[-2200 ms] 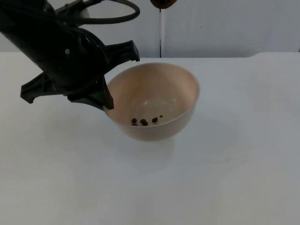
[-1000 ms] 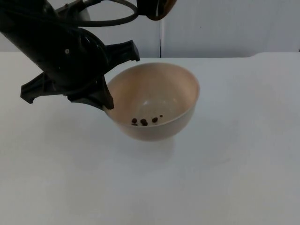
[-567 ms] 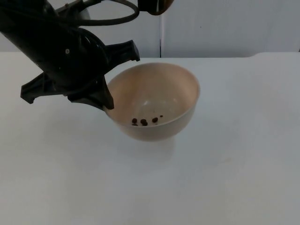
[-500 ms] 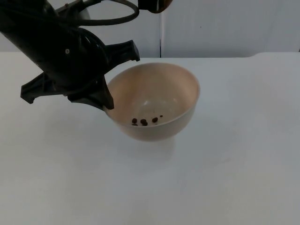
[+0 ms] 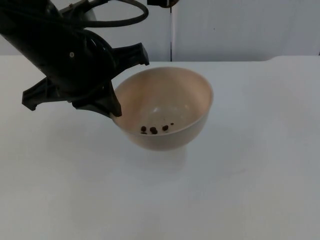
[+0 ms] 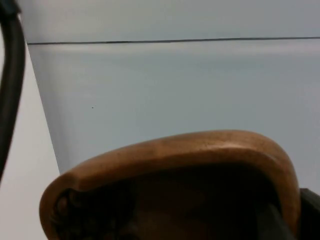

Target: Pick up the bowl with the left hand and pour the coffee beans from the cup into the bowl with the right hand.

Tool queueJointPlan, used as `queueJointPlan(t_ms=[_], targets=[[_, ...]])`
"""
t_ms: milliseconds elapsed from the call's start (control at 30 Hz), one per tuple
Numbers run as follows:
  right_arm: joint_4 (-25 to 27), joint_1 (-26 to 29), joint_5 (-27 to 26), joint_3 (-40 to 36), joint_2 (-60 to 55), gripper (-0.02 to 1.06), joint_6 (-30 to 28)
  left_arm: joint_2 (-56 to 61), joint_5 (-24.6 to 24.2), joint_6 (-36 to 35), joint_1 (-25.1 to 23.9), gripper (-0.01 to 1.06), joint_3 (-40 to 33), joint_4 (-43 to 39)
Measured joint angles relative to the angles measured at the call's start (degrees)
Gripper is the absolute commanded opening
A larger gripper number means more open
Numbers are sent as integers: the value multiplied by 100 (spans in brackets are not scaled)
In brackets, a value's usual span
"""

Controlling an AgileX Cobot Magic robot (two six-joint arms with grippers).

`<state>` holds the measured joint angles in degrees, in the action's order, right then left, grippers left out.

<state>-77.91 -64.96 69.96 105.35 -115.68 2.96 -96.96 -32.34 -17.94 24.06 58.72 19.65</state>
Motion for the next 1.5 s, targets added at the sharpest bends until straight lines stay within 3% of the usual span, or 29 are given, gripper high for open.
queueJointPlan(t_ms=[500, 1133, 1267, 1500], targets=[[-133, -138, -23, 0, 0, 0, 9, 0, 0, 0, 0, 0, 0, 4], [249, -98, -23, 0, 0, 0, -82, 0, 0, 0, 0, 0, 0, 4], [506, 45, -31, 0, 24, 0, -45, 0, 0, 0, 0, 0, 0, 4], [1493, 493, -21, 0, 445, 0, 108, 0, 0, 0, 0, 0, 0, 4]])
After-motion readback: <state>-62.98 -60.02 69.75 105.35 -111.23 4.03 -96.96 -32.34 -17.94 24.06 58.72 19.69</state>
